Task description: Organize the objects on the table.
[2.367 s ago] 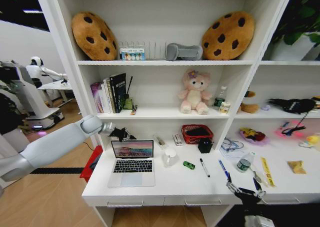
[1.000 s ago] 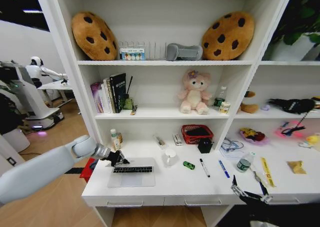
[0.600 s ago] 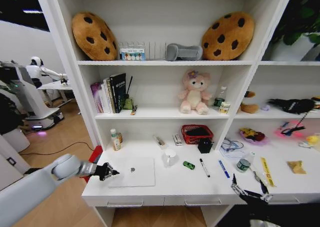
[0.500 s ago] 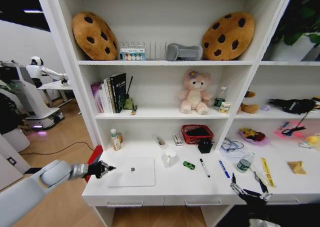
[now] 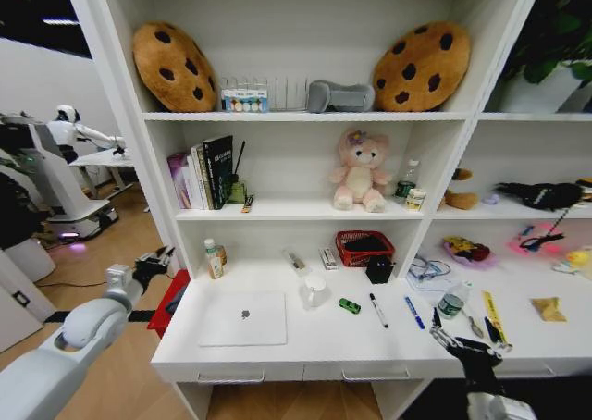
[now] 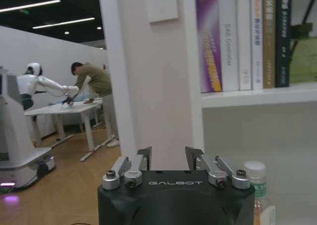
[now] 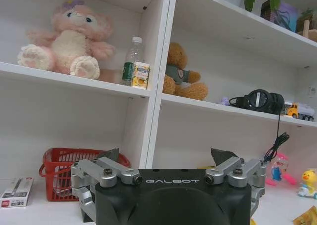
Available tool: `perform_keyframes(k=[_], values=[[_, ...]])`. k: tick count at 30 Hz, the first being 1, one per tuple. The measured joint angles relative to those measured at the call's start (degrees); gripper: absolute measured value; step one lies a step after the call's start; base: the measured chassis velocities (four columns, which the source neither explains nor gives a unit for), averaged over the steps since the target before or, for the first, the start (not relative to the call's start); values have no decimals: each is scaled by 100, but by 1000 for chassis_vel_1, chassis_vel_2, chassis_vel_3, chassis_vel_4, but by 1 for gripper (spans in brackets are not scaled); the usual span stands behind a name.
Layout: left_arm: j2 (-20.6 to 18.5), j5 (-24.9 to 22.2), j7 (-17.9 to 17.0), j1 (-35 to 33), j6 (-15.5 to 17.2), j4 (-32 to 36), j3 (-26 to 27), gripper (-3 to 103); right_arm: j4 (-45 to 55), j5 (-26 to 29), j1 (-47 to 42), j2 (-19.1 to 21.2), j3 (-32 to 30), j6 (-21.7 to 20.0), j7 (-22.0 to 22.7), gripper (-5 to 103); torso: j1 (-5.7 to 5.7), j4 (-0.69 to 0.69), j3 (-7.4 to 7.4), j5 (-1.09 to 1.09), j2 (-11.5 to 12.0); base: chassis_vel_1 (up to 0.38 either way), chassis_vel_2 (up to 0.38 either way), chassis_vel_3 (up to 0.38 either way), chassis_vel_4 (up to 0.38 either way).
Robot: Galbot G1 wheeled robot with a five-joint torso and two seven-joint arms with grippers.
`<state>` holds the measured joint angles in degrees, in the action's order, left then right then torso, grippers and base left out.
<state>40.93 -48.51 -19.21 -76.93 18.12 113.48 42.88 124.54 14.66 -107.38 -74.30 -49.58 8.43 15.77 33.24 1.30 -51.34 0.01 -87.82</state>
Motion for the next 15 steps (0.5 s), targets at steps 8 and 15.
perform_keyframes(k=[8, 15], values=[[625, -158, 78, -1257, 207, 905, 1648, 64, 92, 354, 74, 328, 110, -389, -38, 100, 0, -1, 0, -1, 0, 0, 0, 0, 0], [1428, -126, 199, -2440, 341, 2171, 2644, 96, 124, 328, 82, 323, 360, -492, -47, 100, 0, -1, 0, 0, 0, 0, 0, 0, 0]])
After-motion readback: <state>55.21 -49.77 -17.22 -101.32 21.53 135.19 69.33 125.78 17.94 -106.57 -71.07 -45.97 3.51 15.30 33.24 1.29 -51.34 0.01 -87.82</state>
